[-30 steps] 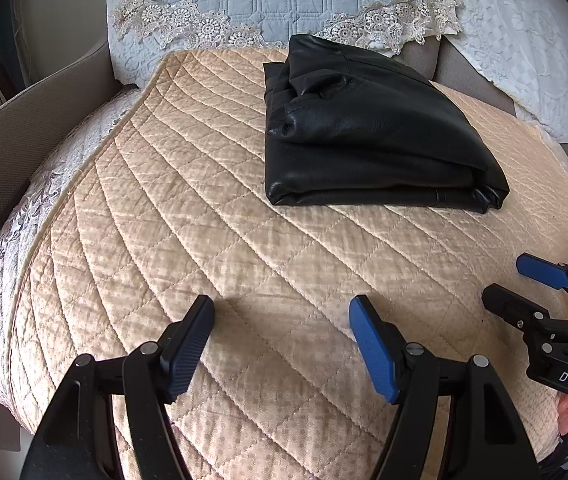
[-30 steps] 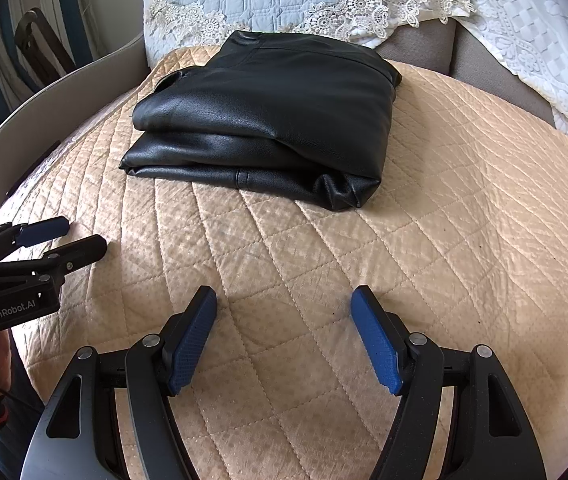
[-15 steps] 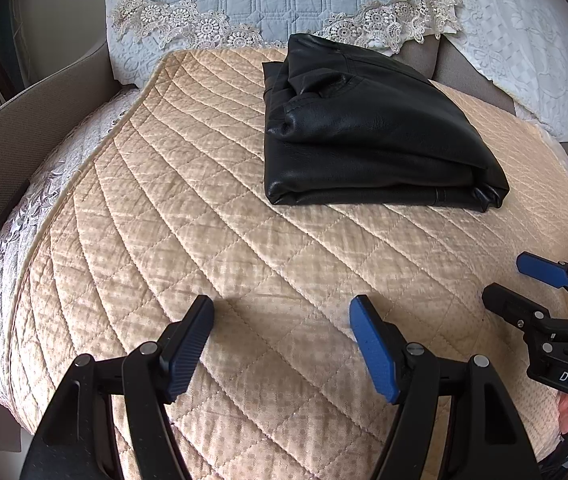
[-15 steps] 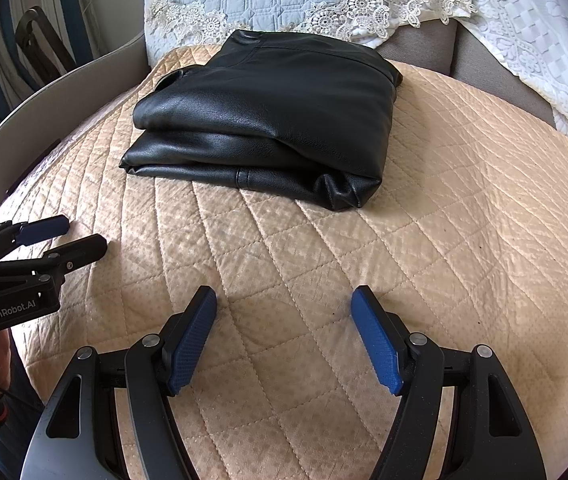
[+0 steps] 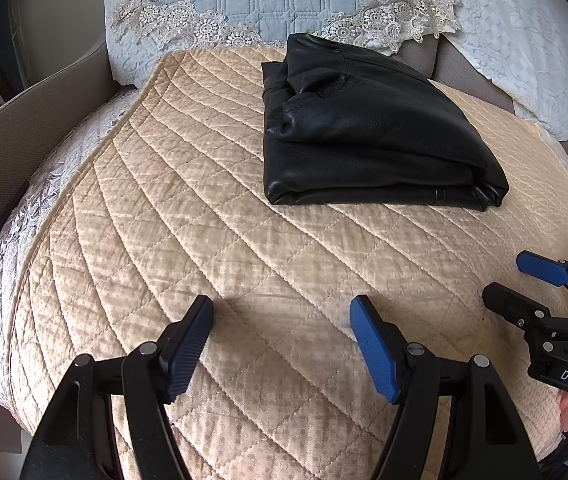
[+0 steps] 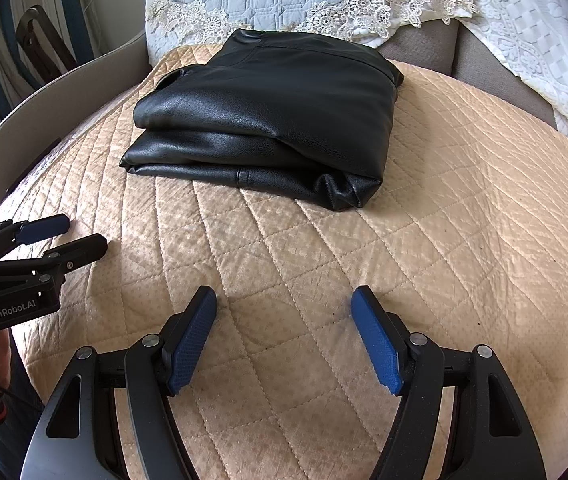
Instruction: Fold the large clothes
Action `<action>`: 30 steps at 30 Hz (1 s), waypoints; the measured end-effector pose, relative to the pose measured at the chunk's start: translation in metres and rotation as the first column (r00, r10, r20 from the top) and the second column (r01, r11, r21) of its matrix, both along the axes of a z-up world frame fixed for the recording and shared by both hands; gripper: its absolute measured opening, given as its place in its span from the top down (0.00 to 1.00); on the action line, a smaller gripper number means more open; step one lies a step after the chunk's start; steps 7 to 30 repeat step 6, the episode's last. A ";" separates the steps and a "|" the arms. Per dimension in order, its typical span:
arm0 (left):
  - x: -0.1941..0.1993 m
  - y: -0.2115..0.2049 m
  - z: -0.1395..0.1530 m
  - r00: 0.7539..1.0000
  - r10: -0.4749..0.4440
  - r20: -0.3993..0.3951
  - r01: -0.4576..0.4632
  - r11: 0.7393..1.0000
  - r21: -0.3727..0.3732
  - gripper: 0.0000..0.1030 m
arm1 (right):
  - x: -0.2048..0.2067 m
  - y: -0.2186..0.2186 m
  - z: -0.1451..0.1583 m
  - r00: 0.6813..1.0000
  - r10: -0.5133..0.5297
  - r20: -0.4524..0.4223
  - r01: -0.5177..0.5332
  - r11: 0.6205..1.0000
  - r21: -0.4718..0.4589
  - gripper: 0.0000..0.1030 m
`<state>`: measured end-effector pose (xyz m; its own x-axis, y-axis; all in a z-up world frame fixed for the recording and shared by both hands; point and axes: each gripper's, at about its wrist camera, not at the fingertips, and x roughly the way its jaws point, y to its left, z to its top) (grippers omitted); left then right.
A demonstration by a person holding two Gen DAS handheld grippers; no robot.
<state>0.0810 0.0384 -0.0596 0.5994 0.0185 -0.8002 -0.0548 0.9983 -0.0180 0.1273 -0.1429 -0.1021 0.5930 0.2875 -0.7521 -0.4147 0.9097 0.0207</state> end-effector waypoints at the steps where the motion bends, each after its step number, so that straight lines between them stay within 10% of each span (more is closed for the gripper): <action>1: 0.000 0.000 0.000 1.000 0.000 0.000 0.000 1.000 -0.001 0.29 | 0.000 0.000 0.000 1.000 0.000 0.000 0.000 1.000 -0.001 0.31; 30: 0.001 0.000 0.000 1.000 -0.003 -0.001 0.003 1.000 0.001 0.29 | 0.000 0.001 -0.001 1.000 -0.001 0.000 0.001 1.000 -0.002 0.31</action>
